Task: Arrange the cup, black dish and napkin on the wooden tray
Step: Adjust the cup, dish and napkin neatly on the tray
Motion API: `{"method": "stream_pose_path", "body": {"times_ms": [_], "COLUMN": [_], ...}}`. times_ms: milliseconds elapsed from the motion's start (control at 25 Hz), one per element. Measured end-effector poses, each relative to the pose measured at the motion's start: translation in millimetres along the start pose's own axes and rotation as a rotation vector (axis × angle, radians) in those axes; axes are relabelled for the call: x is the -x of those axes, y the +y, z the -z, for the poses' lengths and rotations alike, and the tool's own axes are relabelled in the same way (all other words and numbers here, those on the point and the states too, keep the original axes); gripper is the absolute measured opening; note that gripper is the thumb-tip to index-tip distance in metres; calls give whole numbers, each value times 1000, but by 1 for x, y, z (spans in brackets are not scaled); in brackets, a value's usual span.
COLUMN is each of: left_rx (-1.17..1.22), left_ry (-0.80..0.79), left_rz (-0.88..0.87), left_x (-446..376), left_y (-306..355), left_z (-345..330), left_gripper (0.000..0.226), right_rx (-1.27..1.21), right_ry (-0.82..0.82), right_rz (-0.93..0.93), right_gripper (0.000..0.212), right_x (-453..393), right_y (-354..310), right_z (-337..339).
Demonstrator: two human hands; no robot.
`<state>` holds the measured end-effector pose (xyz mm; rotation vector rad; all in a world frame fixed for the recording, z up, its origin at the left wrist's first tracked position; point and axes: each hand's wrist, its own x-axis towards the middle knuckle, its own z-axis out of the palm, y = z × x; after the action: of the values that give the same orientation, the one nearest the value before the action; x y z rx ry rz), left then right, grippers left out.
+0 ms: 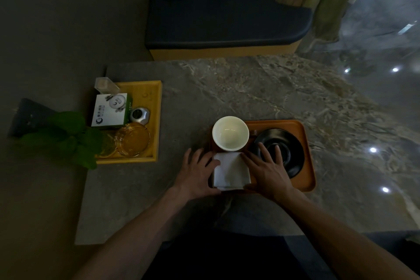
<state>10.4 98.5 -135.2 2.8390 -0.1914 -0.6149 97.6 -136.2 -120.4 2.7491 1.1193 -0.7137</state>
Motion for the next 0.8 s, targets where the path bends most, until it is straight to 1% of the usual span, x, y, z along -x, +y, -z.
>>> {"method": "stream_pose_path", "body": {"times_ms": [360,520,800], "left_rx": [-10,-10,-11], "left_ry": [-17,-41,-123], "left_rz": [19,40,106], "left_x": [-2,-2,-1], "left_y": [-1,0,11], "left_z": [-3,-4,4], "left_gripper": [91,91,92], "right_rx": [2,24,37], "right_ry": [-10,-16,-27], "right_rz": [-7,-39,-83], "right_gripper": [100,98,92], "right_x": [1,5,4], "right_y": [-2,-7,-14], "right_z": [-3,-7,-10]}}
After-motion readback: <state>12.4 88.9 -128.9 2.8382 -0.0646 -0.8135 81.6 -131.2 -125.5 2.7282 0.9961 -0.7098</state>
